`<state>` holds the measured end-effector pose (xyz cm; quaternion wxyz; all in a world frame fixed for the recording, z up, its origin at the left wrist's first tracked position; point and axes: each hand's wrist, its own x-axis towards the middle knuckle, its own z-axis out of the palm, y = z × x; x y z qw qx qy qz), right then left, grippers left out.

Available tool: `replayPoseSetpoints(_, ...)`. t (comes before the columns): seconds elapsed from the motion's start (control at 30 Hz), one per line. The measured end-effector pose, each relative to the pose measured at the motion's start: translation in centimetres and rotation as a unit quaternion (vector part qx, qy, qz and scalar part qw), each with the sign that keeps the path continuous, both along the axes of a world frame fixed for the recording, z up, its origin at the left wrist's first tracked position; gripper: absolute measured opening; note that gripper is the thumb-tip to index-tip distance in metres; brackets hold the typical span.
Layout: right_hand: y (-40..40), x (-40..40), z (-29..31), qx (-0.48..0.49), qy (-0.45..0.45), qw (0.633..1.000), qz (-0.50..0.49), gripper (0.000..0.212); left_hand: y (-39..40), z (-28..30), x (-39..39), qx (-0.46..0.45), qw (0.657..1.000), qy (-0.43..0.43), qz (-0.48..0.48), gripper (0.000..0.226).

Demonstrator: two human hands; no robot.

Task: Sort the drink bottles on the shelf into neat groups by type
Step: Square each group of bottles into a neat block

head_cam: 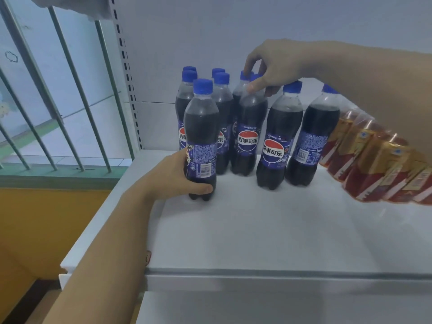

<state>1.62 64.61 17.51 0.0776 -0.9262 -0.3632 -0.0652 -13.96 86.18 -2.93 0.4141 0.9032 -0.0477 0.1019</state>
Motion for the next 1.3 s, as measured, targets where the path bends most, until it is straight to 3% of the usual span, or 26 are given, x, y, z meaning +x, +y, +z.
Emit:
replayPoseSetpoints(0.13, -1.9, -0.6, 0.6, -0.044, -0.131, 0.99, -0.04, 0.047, 0.5, 0.0, 0.0, -0.002, 1.0, -0.001, 0.026, 0.059)
replayPoseSetpoints(0.27, -3.9, -2.5, -0.1, -0.118, -0.076, 0.987, -0.08, 0.048, 0.7, 0.0, -0.3, -0.011, 0.998, 0.004, 0.066, 0.061)
replayPoseSetpoints(0.43, -4.6, -3.9, -0.7, -0.005, -0.057, 0.998, 0.005, 0.016, 0.9, 0.1, -0.8, 0.006, 0.994, 0.01, 0.11, 0.078)
replayPoseSetpoints(0.57, -3.2, -5.3, -0.8, 0.02, -0.096, 0.992, 0.084, 0.009, 0.9, -0.1, -1.3, 0.018, 0.988, -0.009, 0.152, 0.075)
replayPoseSetpoints(0.67, -1.4, -5.8, -1.0, 0.048, -0.079, 0.99, 0.104, 0.009, 0.5, -0.5, -1.8, 0.026, 0.984, -0.033, 0.174, 0.068)
replayPoseSetpoints(0.87, 2.2, -6.0, -2.0, 0.081, -0.078, 0.983, 0.145, 0.008, 1.1, -1.2, -2.8, 0.042, 0.992, -0.031, 0.117, 0.064)
replayPoseSetpoints(1.3, 3.8, -4.9, -3.4, 0.136, -0.073, 0.98, 0.125, 0.013, 0.9, -2.3, -1.6, -0.009, 0.984, -0.04, 0.172, 0.08)
